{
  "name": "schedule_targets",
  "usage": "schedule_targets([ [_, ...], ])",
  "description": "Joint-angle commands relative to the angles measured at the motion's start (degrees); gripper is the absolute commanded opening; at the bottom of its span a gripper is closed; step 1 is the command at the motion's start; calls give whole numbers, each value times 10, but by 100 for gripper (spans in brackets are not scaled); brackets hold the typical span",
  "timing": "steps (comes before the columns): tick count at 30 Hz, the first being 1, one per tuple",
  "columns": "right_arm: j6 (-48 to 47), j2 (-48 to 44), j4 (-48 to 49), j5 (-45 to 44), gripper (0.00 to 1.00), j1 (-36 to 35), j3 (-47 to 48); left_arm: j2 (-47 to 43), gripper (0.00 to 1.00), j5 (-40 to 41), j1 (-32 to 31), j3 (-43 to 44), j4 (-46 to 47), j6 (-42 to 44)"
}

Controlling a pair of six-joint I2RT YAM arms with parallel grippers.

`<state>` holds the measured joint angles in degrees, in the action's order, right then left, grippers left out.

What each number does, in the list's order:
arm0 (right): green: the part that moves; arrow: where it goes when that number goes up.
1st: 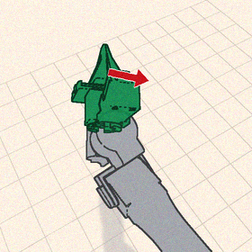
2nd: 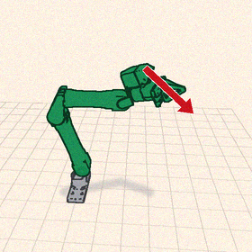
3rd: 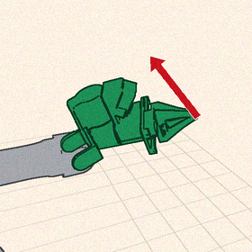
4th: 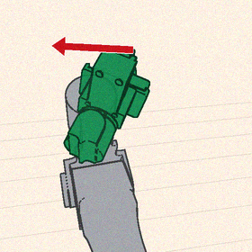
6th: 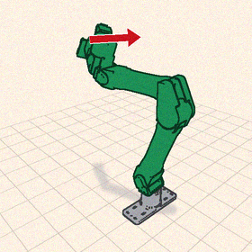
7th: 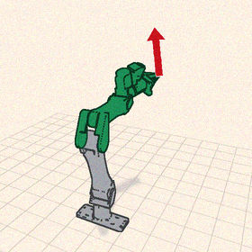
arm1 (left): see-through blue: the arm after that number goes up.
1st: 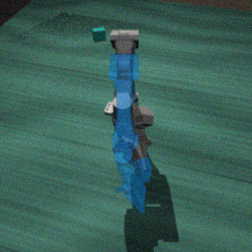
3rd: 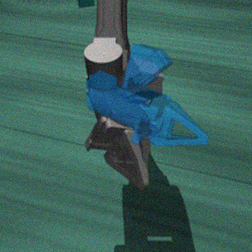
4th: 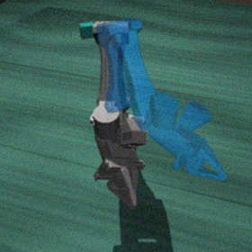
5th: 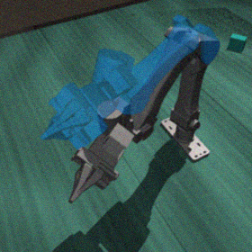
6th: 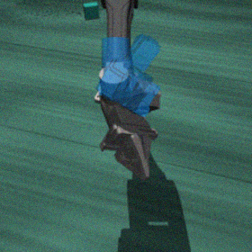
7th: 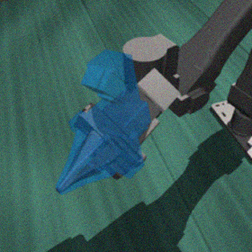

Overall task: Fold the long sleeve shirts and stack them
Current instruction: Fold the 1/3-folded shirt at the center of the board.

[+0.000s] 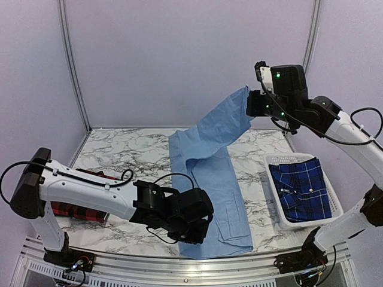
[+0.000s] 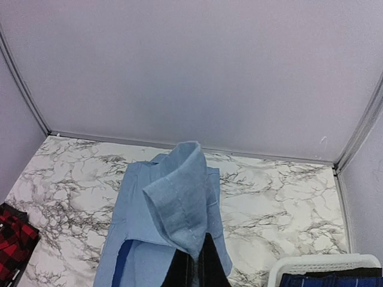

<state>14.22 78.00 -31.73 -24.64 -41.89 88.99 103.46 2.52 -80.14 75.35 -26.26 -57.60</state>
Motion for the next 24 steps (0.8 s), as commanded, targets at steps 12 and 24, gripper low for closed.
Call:
schedule_targets([
  [12, -5, -41, -26, 22, 0, 26, -31, 70, 0, -62, 5, 40, -26, 43],
  [24, -5, -55, -49, 21, 0, 26, -13, 98, 0, -82, 4, 58, -26, 61],
])
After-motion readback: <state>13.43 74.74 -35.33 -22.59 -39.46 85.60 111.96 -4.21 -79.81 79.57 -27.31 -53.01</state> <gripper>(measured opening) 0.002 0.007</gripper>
